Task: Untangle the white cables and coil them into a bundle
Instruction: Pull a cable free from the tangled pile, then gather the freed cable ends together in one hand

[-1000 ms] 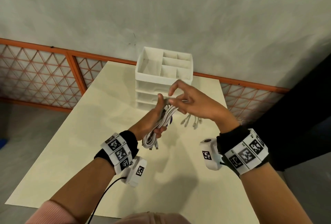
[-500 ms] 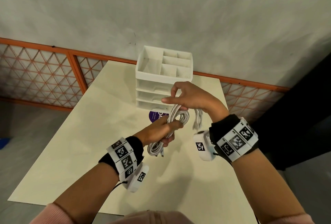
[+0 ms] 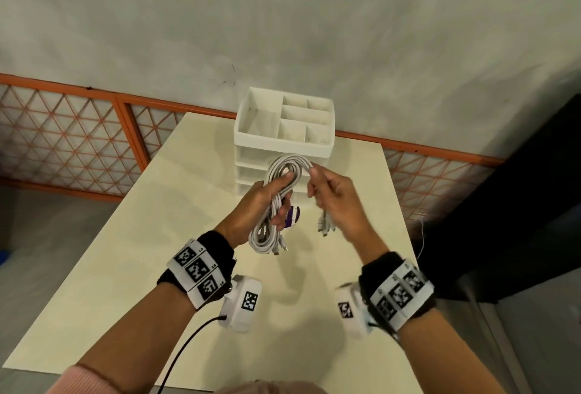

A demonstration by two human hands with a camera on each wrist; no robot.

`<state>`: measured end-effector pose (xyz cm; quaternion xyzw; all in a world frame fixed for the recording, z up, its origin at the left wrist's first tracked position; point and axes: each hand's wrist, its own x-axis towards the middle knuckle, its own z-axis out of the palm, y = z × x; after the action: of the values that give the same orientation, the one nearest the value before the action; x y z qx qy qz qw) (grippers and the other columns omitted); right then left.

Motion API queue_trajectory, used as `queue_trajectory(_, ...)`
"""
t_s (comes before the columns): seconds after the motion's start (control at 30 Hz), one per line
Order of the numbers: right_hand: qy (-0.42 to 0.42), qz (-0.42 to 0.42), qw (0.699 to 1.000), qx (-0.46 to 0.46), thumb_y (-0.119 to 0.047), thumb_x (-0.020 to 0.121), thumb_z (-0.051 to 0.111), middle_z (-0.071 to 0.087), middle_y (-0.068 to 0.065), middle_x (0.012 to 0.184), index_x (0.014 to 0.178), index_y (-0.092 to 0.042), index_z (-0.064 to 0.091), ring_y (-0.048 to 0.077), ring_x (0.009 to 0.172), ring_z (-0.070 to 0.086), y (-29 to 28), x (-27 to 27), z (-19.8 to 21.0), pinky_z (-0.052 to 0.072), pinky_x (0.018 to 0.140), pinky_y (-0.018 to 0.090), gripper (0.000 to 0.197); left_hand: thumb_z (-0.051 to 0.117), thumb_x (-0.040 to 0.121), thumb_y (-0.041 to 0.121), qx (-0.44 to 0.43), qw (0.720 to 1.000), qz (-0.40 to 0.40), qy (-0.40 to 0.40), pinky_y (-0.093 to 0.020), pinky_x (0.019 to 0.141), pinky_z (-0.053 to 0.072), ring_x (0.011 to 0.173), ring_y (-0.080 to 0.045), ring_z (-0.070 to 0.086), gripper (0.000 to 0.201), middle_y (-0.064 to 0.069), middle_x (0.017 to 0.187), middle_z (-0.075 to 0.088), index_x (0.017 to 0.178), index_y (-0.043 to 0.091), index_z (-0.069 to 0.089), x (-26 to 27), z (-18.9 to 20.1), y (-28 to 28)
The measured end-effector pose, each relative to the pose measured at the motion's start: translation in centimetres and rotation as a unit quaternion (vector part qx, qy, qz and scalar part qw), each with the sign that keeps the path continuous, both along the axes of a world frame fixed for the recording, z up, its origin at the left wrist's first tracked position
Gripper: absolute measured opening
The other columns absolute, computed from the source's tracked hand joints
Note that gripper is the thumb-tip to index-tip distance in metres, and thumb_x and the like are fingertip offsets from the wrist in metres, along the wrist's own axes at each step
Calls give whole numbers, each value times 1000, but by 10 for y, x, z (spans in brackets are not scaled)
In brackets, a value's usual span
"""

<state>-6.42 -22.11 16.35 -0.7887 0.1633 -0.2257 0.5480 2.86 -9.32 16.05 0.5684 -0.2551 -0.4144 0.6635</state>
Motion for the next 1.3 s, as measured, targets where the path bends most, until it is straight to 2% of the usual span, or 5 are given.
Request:
queue_trajectory(0.2,6,-14,999,-52,-13,100,39,46,3,98,136,-10,48,-15,80,55,28,5,-14,40,71,-2,37,50,93,40,-18,998,-10,-52,-29,53,50,51,-24,56,40,-8,57,58,71,10,63,2,-7,2)
queue_trajectory(0.43,40,-22,993,-106,-1,86,61,51,0,87,117,-12,64,21,83,62,19,11,-8,47,66,4,34,42,97,36,-38,997,-40,-62,-33,96,51,112,-18,64,31,-5,118,68,119,22,60,6,-15,0)
queue_trajectory(1.03,127,36,989,-70,3,89,53,71,15,85,103,1,66,23,78,71,9,21,12,57,77,26,20,40,95,52,51,976,12,-212,-24,59,49,55,-13,64,39,-4,61,68,78,24,62,19,-15,-1)
queue_trajectory(1.17,173,56,961,-209,-20,98,46,62,8,103,122,-18,62,18,93,60,0,21,16,44,76,18,29,47,95,45,19,986,37,-164,-25,52,47,49,-16,60,38,-7,58,64,75,16,63,18,-13,0)
queue_trajectory(1.3,157,66,985,4,-62,83,52,64,6,122,140,-23,41,16,113,62,-2,20,3,46,103,40,70,51,94,37,-54,992,99,-58,-27,49,51,48,-17,60,34,-4,55,61,75,11,62,13,-10,-6)
